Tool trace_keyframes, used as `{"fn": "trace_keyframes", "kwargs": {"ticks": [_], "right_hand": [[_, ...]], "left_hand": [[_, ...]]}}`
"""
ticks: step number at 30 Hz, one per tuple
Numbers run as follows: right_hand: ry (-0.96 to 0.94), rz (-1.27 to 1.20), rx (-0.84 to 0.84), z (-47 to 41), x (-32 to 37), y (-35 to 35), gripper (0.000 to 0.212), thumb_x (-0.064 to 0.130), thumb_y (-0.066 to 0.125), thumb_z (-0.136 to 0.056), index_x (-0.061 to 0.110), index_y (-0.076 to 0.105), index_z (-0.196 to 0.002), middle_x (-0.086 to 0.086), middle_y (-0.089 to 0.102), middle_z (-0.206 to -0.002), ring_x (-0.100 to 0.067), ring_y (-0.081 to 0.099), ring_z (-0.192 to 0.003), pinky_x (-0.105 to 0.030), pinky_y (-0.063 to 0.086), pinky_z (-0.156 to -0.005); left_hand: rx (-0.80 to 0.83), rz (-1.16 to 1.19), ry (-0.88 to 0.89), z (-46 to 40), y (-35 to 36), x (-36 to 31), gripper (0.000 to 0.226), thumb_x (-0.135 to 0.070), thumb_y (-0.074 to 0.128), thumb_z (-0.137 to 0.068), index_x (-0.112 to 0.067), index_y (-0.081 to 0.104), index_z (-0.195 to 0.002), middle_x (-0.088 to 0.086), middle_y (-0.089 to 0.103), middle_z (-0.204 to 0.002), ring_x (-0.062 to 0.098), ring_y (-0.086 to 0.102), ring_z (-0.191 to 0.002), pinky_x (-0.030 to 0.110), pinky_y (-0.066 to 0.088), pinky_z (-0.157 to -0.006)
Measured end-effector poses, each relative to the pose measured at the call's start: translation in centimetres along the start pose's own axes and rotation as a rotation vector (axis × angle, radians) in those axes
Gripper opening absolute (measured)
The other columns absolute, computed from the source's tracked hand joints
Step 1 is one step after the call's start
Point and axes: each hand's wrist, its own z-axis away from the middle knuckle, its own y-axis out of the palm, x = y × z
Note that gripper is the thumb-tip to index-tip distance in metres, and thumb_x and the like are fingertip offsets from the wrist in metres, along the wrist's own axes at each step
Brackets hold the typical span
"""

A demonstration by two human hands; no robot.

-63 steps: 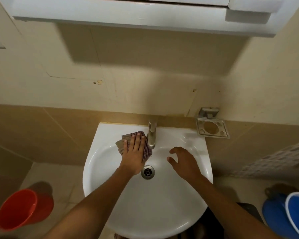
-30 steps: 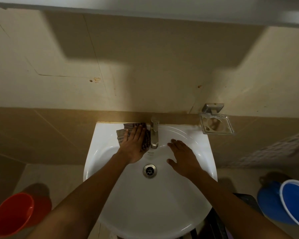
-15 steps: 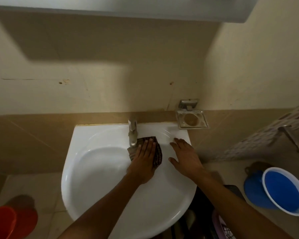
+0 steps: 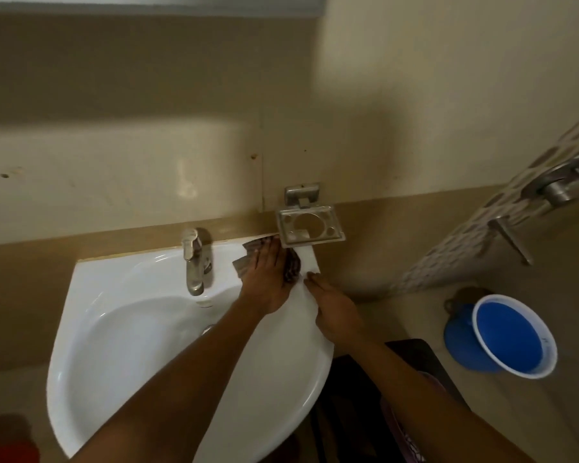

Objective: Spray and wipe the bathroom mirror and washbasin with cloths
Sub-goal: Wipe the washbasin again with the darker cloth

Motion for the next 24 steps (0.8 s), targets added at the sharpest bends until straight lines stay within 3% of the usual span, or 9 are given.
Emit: {"fn": "trace_keyframes", "kwargs": {"ticks": [3, 5, 8, 12, 16, 20, 22, 24], "right_hand": [[0.02, -0.082, -0.022, -0.5, -0.6, -0.4, 0.062, -0.001, 0.049, -0.092, 0.015, 0.039, -0.151, -0.002, 0.041, -0.155, -0.019, 0.04, -0.141, -0.028, 0.03, -0.118], [0.036, -0.108, -0.106, -0.2, -1.2, -0.7, 0.046, 0.003, 0.052, -0.091, 0.015, 0.059, -0.134, -0.005, 0.062, -0.131, -0.023, 0.061, -0.117, -0.031, 0.049, -0.1], [0.119, -0.172, -0.245, 0.9, -1.8, -1.9, 0.034, 0.014, 0.047, -0.088, 0.012, 0.069, -0.113, -0.006, 0.067, -0.106, -0.024, 0.066, -0.09, -0.033, 0.054, -0.078], [0.172, -0.228, -0.366, 1.3, -2.5, -3.5, 0.035, -0.004, 0.047, -0.091, 0.007, 0.067, -0.117, -0.01, 0.067, -0.11, -0.019, 0.061, -0.095, -0.026, 0.045, -0.079], [0.178, -0.258, -0.426, 1.0, -2.2, -4.4, 0.031, 0.004, 0.045, -0.099, 0.01, 0.067, -0.12, -0.005, 0.066, -0.121, -0.019, 0.061, -0.106, -0.024, 0.044, -0.087], [0.055, -0.19, -0.34, 1.8, -1.1, -2.8, 0.029, 0.007, 0.046, -0.099, 0.011, 0.067, -0.12, -0.004, 0.066, -0.122, -0.018, 0.061, -0.107, -0.029, 0.049, -0.093], [0.01, -0.169, -0.301, 2.3, -0.5, -1.6, 0.029, 0.008, 0.047, -0.099, 0.01, 0.066, -0.121, -0.004, 0.065, -0.124, -0.019, 0.061, -0.109, -0.027, 0.046, -0.093], [-0.019, -0.162, -0.282, 3.3, 0.1, -0.5, 0.028, 0.011, 0.046, -0.1, 0.011, 0.066, -0.121, -0.003, 0.065, -0.125, -0.018, 0.061, -0.11, -0.027, 0.046, -0.093]], "left_hand": [[-0.006, -0.05, 0.12, -1.9, 0.1, -1.6, 0.084, -0.06, 0.017, -0.088, -0.011, 0.019, -0.156, 0.013, 0.02, -0.163, 0.035, 0.01, -0.152, 0.048, -0.009, -0.12], [-0.016, -0.07, 0.168, -2.7, 0.7, -2.1, 0.077, -0.056, 0.025, -0.093, -0.011, 0.021, -0.155, 0.012, 0.023, -0.162, 0.035, 0.01, -0.152, 0.057, 0.003, -0.122], [-0.013, -0.086, 0.157, -2.6, 0.7, -2.5, 0.077, -0.058, 0.021, -0.094, -0.013, 0.018, -0.157, 0.009, 0.018, -0.164, 0.031, 0.004, -0.153, 0.057, 0.005, -0.121], [0.057, -0.039, 0.223, 0.5, 1.9, -5.9, 0.072, -0.056, 0.033, -0.096, -0.021, 0.015, -0.157, 0.009, 0.006, -0.166, 0.029, -0.006, -0.153, 0.052, -0.008, -0.121], [0.142, 0.119, 0.255, 6.1, 3.9, -10.1, 0.067, -0.05, 0.036, -0.097, -0.026, 0.019, -0.157, 0.007, 0.005, -0.166, 0.03, -0.012, -0.152, 0.057, -0.005, -0.121], [0.213, 0.142, 0.321, 12.9, 3.8, -11.0, 0.074, -0.055, 0.025, -0.088, -0.023, 0.03, -0.154, 0.006, 0.0, -0.166, 0.026, -0.023, -0.147, 0.048, -0.011, -0.117], [0.252, 0.14, 0.313, 16.2, 3.3, -10.6, 0.077, -0.053, 0.023, -0.084, -0.027, 0.019, -0.157, 0.003, -0.013, -0.165, 0.026, -0.027, -0.146, 0.047, -0.009, -0.115], [0.294, 0.167, 0.259, 18.5, 3.2, -9.9, 0.08, -0.052, 0.035, -0.088, -0.033, -0.001, -0.157, 0.0, -0.021, -0.164, 0.027, -0.018, -0.15, 0.049, 0.003, -0.119]]}}
